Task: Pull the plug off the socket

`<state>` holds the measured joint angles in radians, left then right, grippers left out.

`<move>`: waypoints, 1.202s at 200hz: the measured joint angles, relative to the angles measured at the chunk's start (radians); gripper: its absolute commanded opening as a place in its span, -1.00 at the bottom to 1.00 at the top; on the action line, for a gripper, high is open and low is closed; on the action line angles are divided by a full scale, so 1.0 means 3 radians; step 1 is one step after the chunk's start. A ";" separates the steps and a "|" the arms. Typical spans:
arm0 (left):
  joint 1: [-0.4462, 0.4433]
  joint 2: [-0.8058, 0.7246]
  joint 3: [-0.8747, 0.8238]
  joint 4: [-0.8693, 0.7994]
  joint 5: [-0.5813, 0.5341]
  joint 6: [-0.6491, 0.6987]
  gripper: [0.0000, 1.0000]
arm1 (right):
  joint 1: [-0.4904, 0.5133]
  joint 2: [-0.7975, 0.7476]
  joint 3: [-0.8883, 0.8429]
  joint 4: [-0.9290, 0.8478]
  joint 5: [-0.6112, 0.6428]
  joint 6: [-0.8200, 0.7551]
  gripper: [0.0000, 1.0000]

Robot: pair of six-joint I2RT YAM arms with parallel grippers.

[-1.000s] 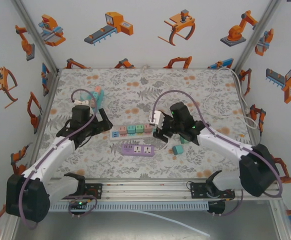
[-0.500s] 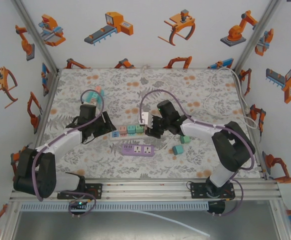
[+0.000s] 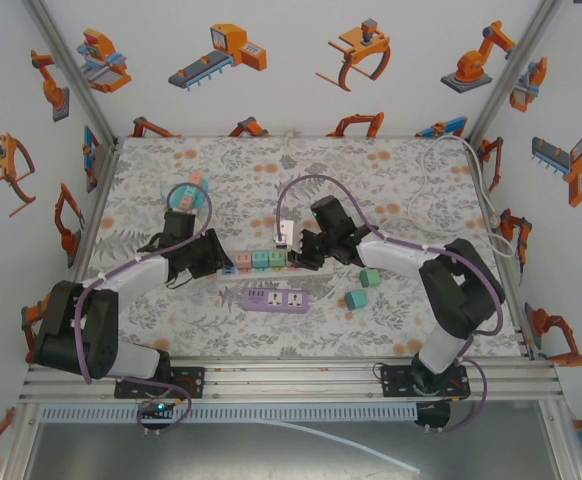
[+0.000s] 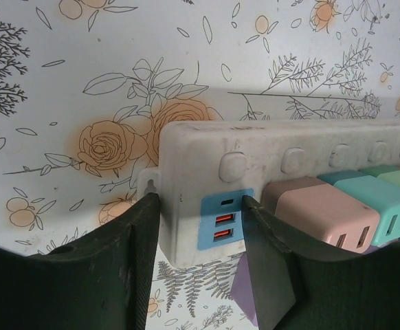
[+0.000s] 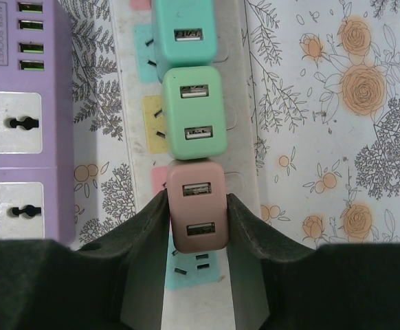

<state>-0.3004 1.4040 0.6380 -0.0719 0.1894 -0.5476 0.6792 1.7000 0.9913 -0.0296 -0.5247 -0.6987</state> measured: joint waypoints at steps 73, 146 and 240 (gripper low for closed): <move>-0.0202 0.0029 0.0160 -0.0210 -0.0392 -0.0009 -0.09 | 0.0000 0.0062 0.0163 -0.0217 0.0018 0.0161 -0.54; -0.0301 0.0056 0.0224 -0.0247 -0.0615 -0.0009 -0.11 | -0.0010 0.0086 0.0231 -0.0312 0.0009 0.0314 -0.62; -0.0332 0.0046 0.0224 -0.0225 -0.0699 -0.0009 -0.14 | -0.0057 0.0080 0.0230 -0.0275 -0.0060 0.0512 -0.68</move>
<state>-0.4000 1.4178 0.7052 -0.1394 -0.0204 -0.5503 0.6621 1.7241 1.0603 -0.1120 -0.5426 -0.5449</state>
